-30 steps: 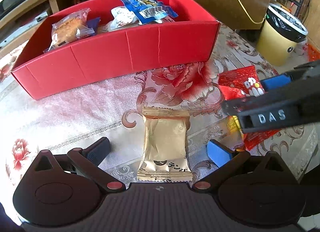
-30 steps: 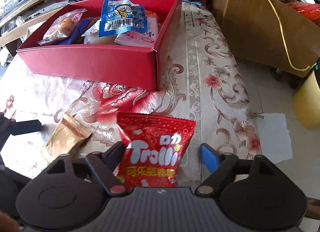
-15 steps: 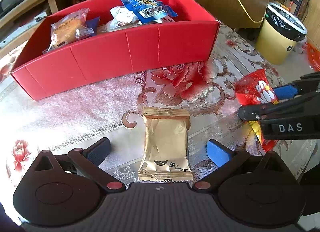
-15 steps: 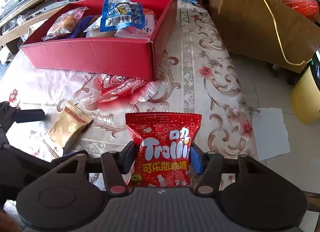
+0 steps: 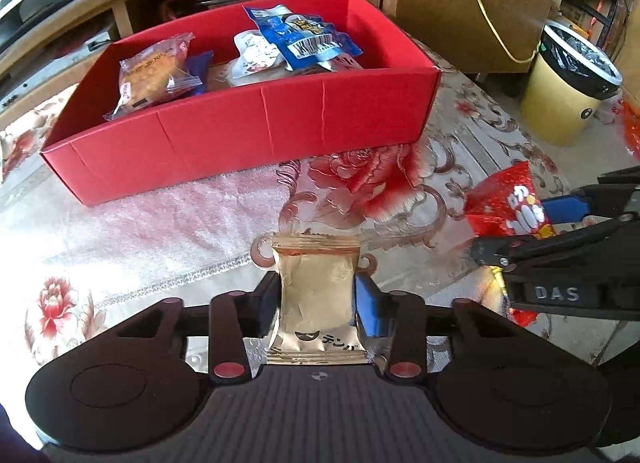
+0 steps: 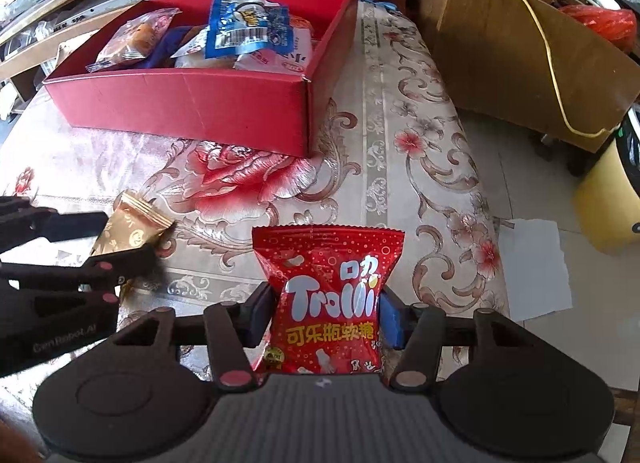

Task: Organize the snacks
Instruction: 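Carry the gold packet with left tool while right tool carries Trolli packet over box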

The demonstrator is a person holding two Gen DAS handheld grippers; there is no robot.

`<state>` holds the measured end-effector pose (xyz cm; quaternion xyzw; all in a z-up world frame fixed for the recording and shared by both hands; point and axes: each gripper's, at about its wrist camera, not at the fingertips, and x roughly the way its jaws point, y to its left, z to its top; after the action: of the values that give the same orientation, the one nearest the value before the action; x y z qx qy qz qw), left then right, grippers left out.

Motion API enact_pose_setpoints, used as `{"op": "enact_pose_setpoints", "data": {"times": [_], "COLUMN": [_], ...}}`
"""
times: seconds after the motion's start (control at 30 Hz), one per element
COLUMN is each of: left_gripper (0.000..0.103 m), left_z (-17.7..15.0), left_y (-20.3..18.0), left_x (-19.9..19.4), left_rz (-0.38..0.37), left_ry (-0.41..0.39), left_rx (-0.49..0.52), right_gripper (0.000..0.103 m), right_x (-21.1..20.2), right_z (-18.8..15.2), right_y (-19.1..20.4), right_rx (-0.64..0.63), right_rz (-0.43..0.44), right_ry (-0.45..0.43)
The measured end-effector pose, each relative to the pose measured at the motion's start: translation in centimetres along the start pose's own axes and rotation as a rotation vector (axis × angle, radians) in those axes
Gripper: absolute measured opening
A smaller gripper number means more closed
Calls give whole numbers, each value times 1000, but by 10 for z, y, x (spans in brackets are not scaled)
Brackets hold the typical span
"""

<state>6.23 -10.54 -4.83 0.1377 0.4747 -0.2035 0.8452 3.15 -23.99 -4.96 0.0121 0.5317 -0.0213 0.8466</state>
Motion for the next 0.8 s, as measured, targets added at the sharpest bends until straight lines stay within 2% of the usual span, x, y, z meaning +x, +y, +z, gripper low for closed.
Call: {"op": "enact_pose_setpoints", "data": {"times": [0.33,0.8], "left_gripper": [47,47], "left_z": [-5,-2], "left_y": [0,9], "left_x": [-7,-23], "left_rz": [21,45], "left_ry": [3,-49], "left_rx": [1,-13], "right_gripper": [56,55], "right_x": [-6,-20], "right_z": [2,12], "right_y": [13,31], "right_rx": [-30,-55], "right_rz": [41,64], "right_ry": [-21,-79]}}
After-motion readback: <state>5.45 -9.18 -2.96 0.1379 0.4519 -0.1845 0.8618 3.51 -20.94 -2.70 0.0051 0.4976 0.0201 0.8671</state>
